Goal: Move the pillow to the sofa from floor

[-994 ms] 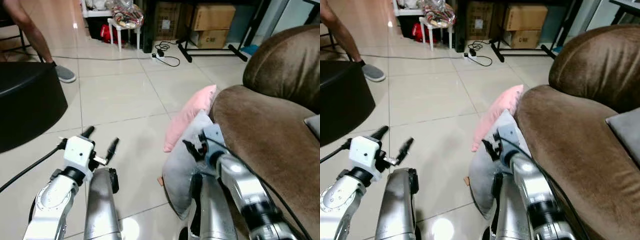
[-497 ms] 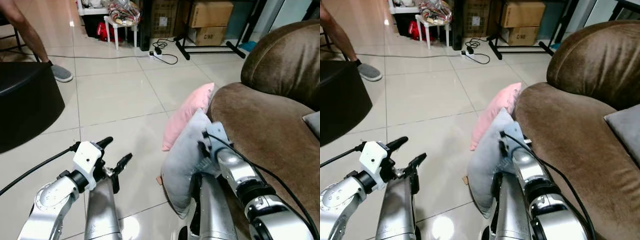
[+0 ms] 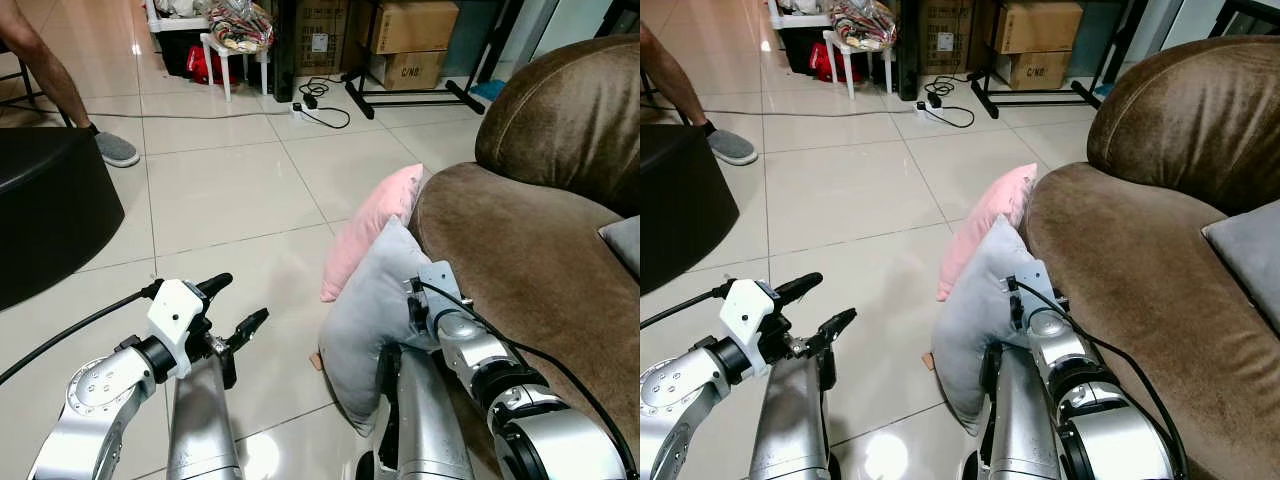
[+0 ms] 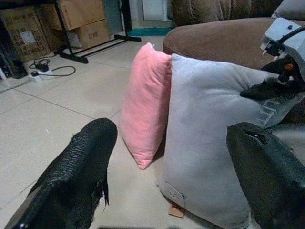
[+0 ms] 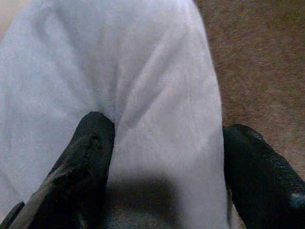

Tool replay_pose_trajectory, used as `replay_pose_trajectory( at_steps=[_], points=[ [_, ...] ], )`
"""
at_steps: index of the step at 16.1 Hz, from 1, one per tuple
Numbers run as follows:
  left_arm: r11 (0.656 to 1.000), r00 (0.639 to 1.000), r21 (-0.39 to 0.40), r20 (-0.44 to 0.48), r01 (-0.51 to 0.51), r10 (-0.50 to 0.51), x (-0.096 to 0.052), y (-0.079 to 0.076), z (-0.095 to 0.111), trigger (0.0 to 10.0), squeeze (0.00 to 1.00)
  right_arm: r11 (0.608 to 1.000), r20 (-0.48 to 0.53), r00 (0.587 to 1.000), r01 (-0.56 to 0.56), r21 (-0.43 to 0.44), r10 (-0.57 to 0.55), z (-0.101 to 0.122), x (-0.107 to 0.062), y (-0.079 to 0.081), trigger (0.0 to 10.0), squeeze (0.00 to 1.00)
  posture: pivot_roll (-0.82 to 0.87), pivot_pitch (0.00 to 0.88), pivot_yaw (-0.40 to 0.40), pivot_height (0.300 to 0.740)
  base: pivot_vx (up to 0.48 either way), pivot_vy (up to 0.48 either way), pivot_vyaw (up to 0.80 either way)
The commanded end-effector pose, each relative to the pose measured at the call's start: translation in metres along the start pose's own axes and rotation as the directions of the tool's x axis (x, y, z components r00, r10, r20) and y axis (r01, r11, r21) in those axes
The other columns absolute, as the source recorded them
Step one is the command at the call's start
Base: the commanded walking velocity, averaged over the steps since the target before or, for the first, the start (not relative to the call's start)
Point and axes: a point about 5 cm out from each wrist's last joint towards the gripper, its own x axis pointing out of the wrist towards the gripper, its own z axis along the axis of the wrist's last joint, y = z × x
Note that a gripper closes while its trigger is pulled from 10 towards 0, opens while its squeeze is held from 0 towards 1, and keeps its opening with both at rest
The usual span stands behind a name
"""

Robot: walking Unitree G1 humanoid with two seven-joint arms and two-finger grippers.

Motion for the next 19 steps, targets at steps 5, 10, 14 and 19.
replay_pose_trajectory(
  at_steps=[5,10,14,19],
  points=[
    [0.999,0.999,-0.003,-0.006,0.035,-0.035,0.002,-0.002,0.002,10.0,0.00,0.998,-0.058,0.997,-0.051,0.032,0.053,-0.013,0.000,0.004,0.0,0.00,0.07,0.000,-0.070,0.420,0.000,0.000,0.00],
    [0.999,0.999,-0.002,-0.018,0.044,-0.044,0.003,-0.001,0.000,10.0,0.00,0.996,-0.043,0.995,-0.086,0.032,0.088,-0.011,0.000,0.008,0.0,0.00,0.07,0.000,-0.069,0.420,0.000,0.000,0.00],
    [0.999,0.999,-0.007,-0.026,0.043,-0.043,0.004,-0.001,-0.002,10.0,0.00,0.993,-0.028,0.993,-0.113,0.043,0.114,-0.010,0.000,0.011,0.0,0.00,0.07,0.000,-0.070,0.420,0.000,0.000,0.00],
    [1.000,0.999,0.004,-0.023,0.030,-0.030,0.007,0.000,-0.002,10.0,0.00,0.990,-0.020,0.991,-0.131,0.042,0.132,-0.008,0.000,0.013,0.0,0.00,0.06,0.000,-0.073,0.420,0.000,0.000,0.00]
  ],
)
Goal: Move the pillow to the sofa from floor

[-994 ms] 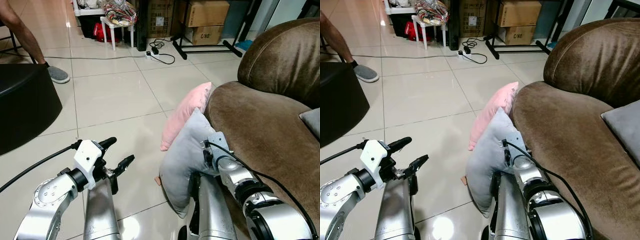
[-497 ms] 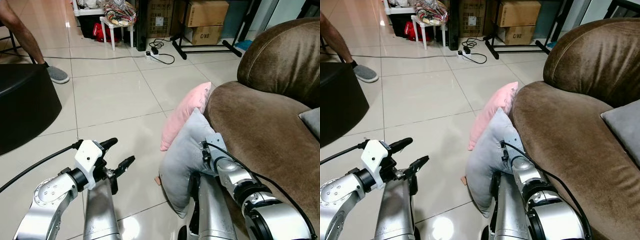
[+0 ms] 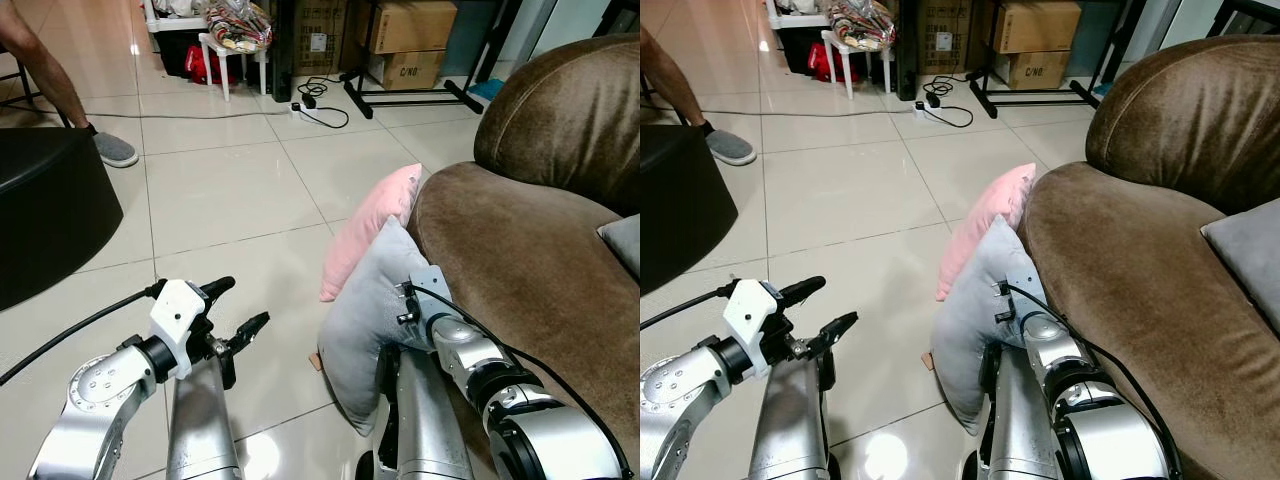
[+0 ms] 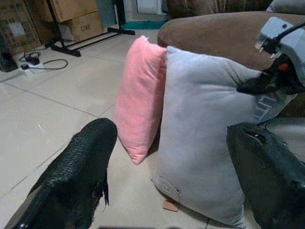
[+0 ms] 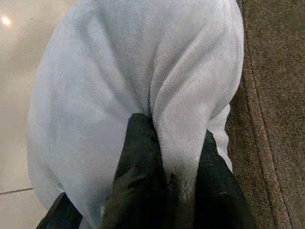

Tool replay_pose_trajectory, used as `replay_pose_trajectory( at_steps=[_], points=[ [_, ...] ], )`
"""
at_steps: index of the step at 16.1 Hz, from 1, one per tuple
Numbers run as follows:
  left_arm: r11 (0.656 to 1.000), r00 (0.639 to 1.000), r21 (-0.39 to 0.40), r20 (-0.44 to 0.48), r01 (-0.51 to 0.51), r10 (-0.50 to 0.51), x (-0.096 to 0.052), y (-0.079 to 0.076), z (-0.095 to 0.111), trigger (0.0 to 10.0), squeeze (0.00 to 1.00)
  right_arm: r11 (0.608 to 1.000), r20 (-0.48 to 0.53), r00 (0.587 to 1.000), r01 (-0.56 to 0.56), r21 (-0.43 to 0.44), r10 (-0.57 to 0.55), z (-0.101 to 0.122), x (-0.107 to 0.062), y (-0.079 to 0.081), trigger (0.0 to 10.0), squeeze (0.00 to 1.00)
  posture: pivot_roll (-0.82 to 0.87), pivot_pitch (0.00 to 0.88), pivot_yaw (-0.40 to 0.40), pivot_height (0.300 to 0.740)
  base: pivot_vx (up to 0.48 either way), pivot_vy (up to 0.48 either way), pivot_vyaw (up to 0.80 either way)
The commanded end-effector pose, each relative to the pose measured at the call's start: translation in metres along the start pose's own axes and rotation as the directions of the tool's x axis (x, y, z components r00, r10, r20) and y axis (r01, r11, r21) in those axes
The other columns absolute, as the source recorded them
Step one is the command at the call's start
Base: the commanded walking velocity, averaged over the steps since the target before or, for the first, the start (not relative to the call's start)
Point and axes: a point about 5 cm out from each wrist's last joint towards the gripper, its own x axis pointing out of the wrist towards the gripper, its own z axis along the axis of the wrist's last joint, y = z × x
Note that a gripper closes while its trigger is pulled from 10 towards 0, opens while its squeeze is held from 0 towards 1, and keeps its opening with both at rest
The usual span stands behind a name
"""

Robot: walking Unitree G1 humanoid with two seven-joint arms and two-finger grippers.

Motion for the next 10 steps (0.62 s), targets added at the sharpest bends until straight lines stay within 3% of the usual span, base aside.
replay_pose_trajectory(
  at_steps=[1,6,8,10],
  points=[
    [1.000,1.000,0.026,0.009,0.010,-0.010,0.005,-0.001,0.003,10.0,0.00,1.000,-0.040,0.999,-0.025,0.005,0.025,-0.008,0.000,0.002,0.0,0.00,0.06,0.000,-0.074,0.420,0.000,0.000,0.00],
    [1.000,1.000,0.024,0.012,0.010,-0.010,0.009,-0.004,0.001,10.0,0.00,0.984,0.004,0.985,-0.169,-0.052,0.170,-0.004,-0.001,0.017,0.0,0.00,0.05,0.000,-0.075,0.420,0.000,0.000,0.00],
    [1.000,1.000,0.024,0.017,0.009,-0.009,0.011,-0.004,0.001,10.0,0.00,0.968,0.084,0.966,-0.248,0.028,0.245,0.007,-0.002,0.021,0.0,0.00,0.05,0.000,-0.073,0.420,0.000,0.000,0.00],
    [1.000,1.000,0.024,0.023,0.007,-0.007,0.013,-0.005,0.002,10.0,0.00,0.952,0.235,0.934,-0.295,0.087,0.268,0.030,-0.006,0.018,0.0,0.00,0.04,0.000,-0.068,0.420,0.000,0.000,0.00]
  ],
)
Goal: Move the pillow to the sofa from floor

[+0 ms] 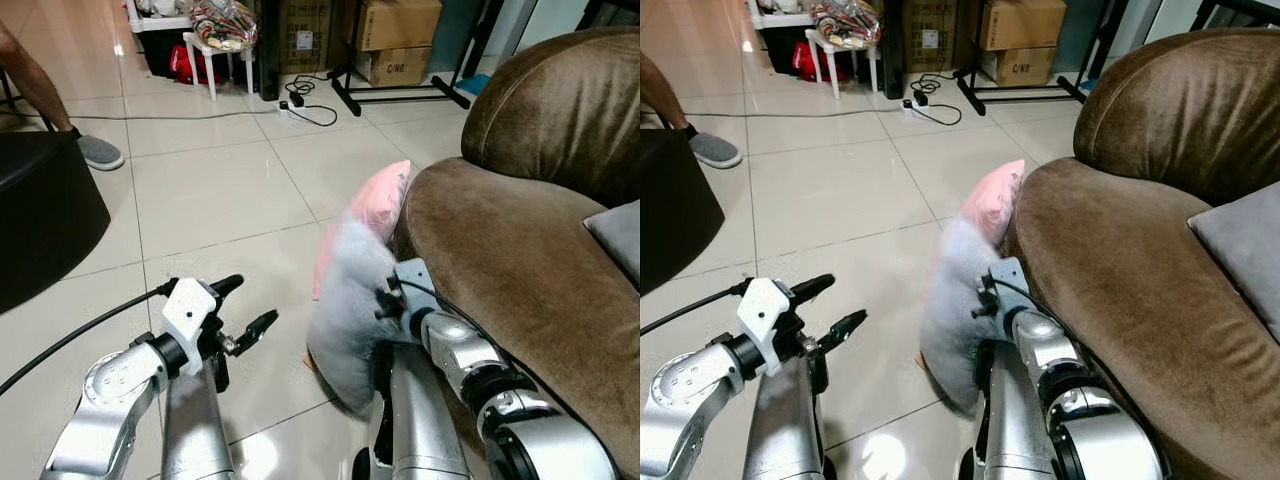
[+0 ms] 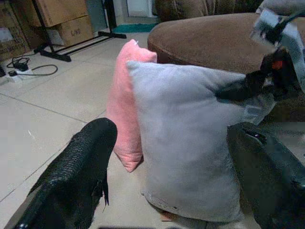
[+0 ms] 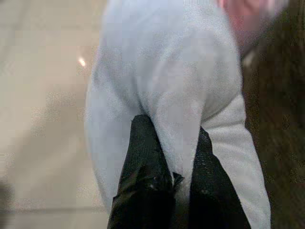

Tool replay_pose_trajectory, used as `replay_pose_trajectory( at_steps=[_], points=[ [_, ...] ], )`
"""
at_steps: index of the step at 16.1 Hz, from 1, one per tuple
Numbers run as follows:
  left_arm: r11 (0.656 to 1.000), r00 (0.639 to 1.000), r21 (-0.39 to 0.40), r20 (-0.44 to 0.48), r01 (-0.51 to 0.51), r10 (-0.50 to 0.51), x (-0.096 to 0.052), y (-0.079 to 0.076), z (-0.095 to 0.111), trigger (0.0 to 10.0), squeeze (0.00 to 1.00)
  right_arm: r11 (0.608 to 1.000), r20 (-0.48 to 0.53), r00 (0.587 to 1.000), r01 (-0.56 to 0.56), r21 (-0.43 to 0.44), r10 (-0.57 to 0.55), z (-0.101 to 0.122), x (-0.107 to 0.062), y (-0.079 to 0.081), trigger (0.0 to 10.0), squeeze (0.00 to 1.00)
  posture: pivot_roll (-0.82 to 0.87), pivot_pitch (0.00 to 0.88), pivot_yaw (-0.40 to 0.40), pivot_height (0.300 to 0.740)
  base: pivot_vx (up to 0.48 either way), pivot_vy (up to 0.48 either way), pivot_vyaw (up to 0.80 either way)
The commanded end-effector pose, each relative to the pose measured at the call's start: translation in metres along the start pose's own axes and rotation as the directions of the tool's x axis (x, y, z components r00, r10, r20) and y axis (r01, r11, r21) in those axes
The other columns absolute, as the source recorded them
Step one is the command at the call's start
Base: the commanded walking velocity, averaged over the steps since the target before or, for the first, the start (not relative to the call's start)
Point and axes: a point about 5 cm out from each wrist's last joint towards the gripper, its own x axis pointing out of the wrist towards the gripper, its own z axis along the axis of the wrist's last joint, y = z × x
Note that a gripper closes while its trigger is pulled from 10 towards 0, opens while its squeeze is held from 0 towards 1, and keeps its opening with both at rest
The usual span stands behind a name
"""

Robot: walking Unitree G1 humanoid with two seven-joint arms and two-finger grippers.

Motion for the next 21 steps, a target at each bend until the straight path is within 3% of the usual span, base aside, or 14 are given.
replay_pose_trajectory(
  at_steps=[1,2,3,6,10,11,12,13,14,16,18,19,20,21],
  points=[
    [1.000,1.000,0.012,0.002,0.002,-0.002,0.002,-0.001,0.002,10.0,0.00,0.999,0.082,0.996,-0.032,0.034,0.029,0.014,-0.001,-0.001,0.0,0.00,0.04,0.000,-0.069,0.420,0.000,0.000,0.00],
    [1.000,1.000,0.012,0.003,0.001,-0.001,0.002,-0.001,0.002,10.0,0.00,0.998,0.099,0.994,-0.048,0.047,0.043,0.017,-0.002,0.000,0.0,0.00,0.04,0.000,-0.069,0.420,0.000,0.000,0.00],
    [1.000,1.000,0.008,0.011,-0.014,0.014,0.001,0.000,0.003,10.0,0.00,0.988,0.190,0.976,-0.122,0.094,0.103,0.030,-0.008,0.004,0.0,0.00,0.04,0.000,-0.068,0.420,0.000,0.000,0.00],
    [0.995,0.993,-0.035,0.063,-0.094,0.096,-0.002,0.003,0.011,10.0,0.00,0.963,0.441,0.877,-0.254,0.089,0.190,0.071,-0.053,0.012,0.0,0.00,0.03,0.000,-0.067,0.420,0.000,0.000,0.00],
    [0.986,0.977,0.020,0.142,-0.165,0.160,-0.003,0.009,0.043,10.0,0.00,0.952,0.661,0.746,-0.139,0.271,-0.079,0.127,-0.109,-0.020,0.0,0.00,0.04,0.000,-0.067,0.420,0.000,0.000,0.00],
    [0.977,0.960,0.005,0.187,-0.215,0.210,-0.003,0.014,0.056,10.0,0.00,0.949,0.719,0.677,-0.098,0.298,-0.156,0.151,-0.131,-0.033,0.0,0.00,0.03,0.000,-0.063,0.420,0.000,0.000,0.00],
    [0.972,0.951,-0.003,0.209,-0.234,0.230,-0.002,0.015,0.063,10.0,0.00,0.947,0.745,0.640,-0.086,0.308,-0.185,0.164,-0.142,-0.039,0.0,0.00,0.03,0.000,-0.061,0.420,0.000,0.000,0.00],
    [0.963,0.931,-0.008,0.254,-0.270,0.263,0.001,0.019,0.078,10.0,0.00,0.949,0.806,0.517,0.040,0.314,-0.289,0.209,-0.180,-0.069,3.6,0.00,0.03,0.000,-0.061,0.420,0.000,0.000,0.00],
    [0.960,0.926,0.004,0.264,-0.280,0.269,0.002,0.021,0.083,10.0,0.00,0.936,0.818,0.460,0.113,0.333,-0.346,0.227,-0.199,-0.084,10.0,0.00,0.03,0.000,-0.064,0.420,0.000,0.000,0.00],
    [0.956,0.919,0.006,0.278,-0.293,0.280,0.003,0.022,0.088,10.0,0.00,0.913,0.822,0.400,0.212,0.347,-0.406,0.247,-0.223,-0.103,10.0,0.00,0.03,0.000,-0.068,0.420,0.000,0.000,0.00],
    [0.953,0.914,-0.003,0.282,-0.304,0.292,0.003,0.022,0.089,10.0,0.00,0.898,0.827,0.376,0.304,0.317,-0.419,0.253,-0.233,-0.107,10.0,0.00,0.04,0.000,-0.070,0.420,0.000,0.000,0.00],
    [0.950,0.912,-0.008,0.278,-0.313,0.303,0.003,0.021,0.090,10.0,0.00,0.855,0.811,0.365,0.433,0.286,-0.457,0.253,-0.232,-0.109,10.0,0.00,0.04,0.000,-0.071,0.420,0.000,0.000,0.00],
    [0.948,0.910,-0.011,0.278,-0.317,0.308,0.004,0.021,0.090,10.0,0.00,0.835,0.804,0.363,0.477,0.274,-0.471,0.250,-0.229,-0.108,10.0,0.00,0.04,0.000,-0.072,0.420,0.000,0.000,0.00],
    [0.944,0.906,-0.017,0.274,-0.329,0.321,0.005,0.021,0.090,10.0,0.00,0.808,0.775,0.391,0.533,0.250,-0.497,0.239,-0.210,-0.102,10.0,0.00,0.04,0.000,-0.071,0.420,0.000,0.000,0.00]
  ],
)
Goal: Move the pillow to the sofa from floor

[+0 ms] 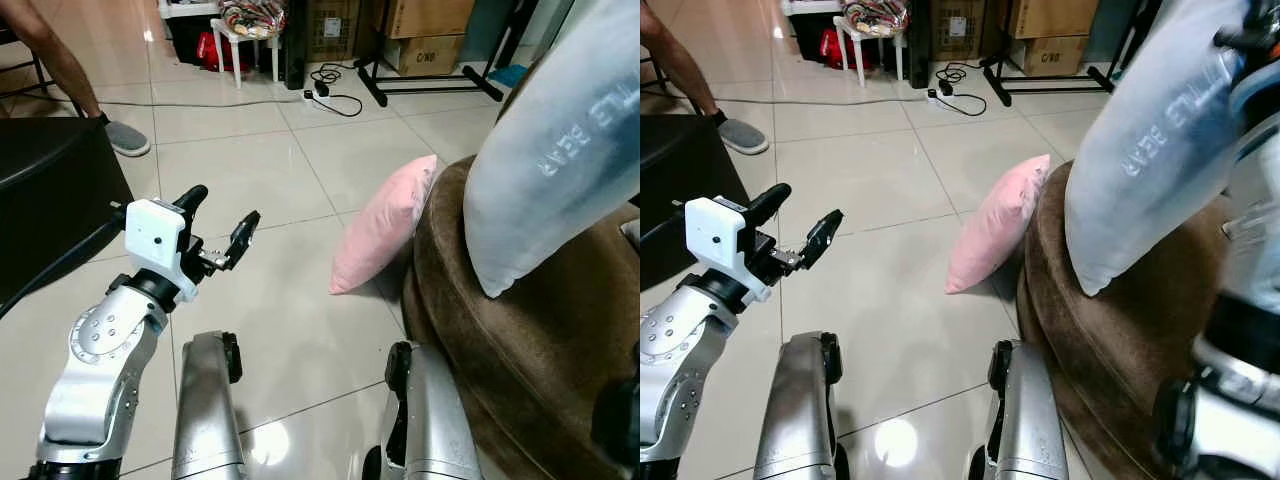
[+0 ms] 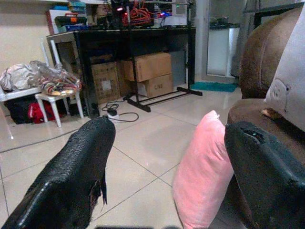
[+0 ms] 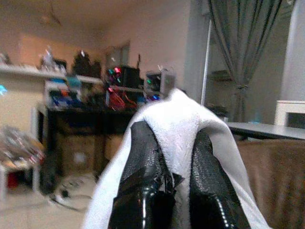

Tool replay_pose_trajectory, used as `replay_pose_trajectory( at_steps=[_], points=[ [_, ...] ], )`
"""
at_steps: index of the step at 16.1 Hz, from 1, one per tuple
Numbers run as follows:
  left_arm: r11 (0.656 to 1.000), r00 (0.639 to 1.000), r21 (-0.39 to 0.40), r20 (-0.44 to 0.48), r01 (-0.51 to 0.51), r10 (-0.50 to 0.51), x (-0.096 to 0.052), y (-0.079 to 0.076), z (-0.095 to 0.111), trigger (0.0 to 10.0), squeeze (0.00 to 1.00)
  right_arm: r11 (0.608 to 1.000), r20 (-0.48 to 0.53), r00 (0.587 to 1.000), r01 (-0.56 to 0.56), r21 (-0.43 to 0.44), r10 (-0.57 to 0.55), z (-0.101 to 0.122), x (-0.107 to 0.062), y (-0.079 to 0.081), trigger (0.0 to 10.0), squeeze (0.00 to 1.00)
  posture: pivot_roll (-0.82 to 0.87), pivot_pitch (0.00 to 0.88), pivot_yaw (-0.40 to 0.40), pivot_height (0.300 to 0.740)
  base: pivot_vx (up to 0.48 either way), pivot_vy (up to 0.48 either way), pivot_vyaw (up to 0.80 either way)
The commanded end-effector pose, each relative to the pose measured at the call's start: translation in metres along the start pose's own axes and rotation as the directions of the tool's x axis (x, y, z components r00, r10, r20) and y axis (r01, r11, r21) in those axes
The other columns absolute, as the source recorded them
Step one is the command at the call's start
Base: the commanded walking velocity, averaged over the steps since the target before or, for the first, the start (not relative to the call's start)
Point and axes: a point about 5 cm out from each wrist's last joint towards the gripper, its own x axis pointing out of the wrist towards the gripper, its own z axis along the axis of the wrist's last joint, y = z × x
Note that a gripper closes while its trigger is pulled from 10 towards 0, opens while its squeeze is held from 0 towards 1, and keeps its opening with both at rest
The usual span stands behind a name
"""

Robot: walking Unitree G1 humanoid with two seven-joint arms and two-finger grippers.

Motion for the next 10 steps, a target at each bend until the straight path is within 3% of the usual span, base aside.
replay_pose_trajectory(
  at_steps=[1,2,3,4,5,7,10],
  points=[
    [1.000,1.000,0.013,0.003,-0.006,0.006,0.002,-0.001,0.003,10.0,0.00,0.999,-0.008,1.000,-0.024,-0.029,0.024,-0.008,-0.003,0.013,10.0,0.00,0.04,0.000,-0.071,0.420,0.000,0.000,0.00],
    [1.000,1.000,0.014,0.002,-0.007,0.007,0.002,-0.001,0.003,10.0,0.00,0.999,-0.025,0.999,-0.021,-0.040,0.020,-0.015,-0.005,0.018,10.0,0.00,0.04,0.000,-0.069,0.424,0.000,0.000,0.00],
    [1.000,1.000,0.012,-0.001,-0.009,0.009,0.002,-0.001,0.003,10.0,0.00,0.997,-0.092,0.993,-0.070,-0.028,0.067,-0.038,-0.014,0.037,10.0,0.00,0.04,0.000,-0.067,0.437,0.000,0.000,0.00],
    [1.000,1.000,0.011,-0.003,-0.010,0.010,0.003,-0.001,0.003,10.0,0.00,0.996,-0.096,0.992,-0.084,-0.035,0.081,-0.047,-0.020,0.049,10.0,0.00,0.04,0.000,-0.067,0.446,0.000,0.000,0.00],
    [1.000,1.000,0.011,-0.004,-0.010,0.010,0.003,-0.001,0.003,10.0,0.00,0.994,-0.099,0.991,-0.092,-0.059,0.086,-0.050,-0.022,0.054,10.0,0.00,0.04,0.000,-0.067,0.451,0.000,0.000,0.00],
    [1.000,1.000,0.009,-0.009,-0.015,0.015,0.003,-0.002,0.002,10.0,0.00,0.991,-0.138,0.982,-0.132,-0.030,0.126,-0.062,-0.031,0.068,10.0,0.00,0.04,0.000,-0.067,0.470,0.000,0.000,0.00],
    [1.000,1.000,0.008,-0.017,-0.020,0.021,0.003,-0.003,0.000,10.0,0.00,0.970,-0.221,0.951,-0.185,0.160,0.218,-0.078,-0.045,0.080,10.0,0.00,0.04,0.000,-0.071,0.499,0.000,0.000,0.00]
  ],
)
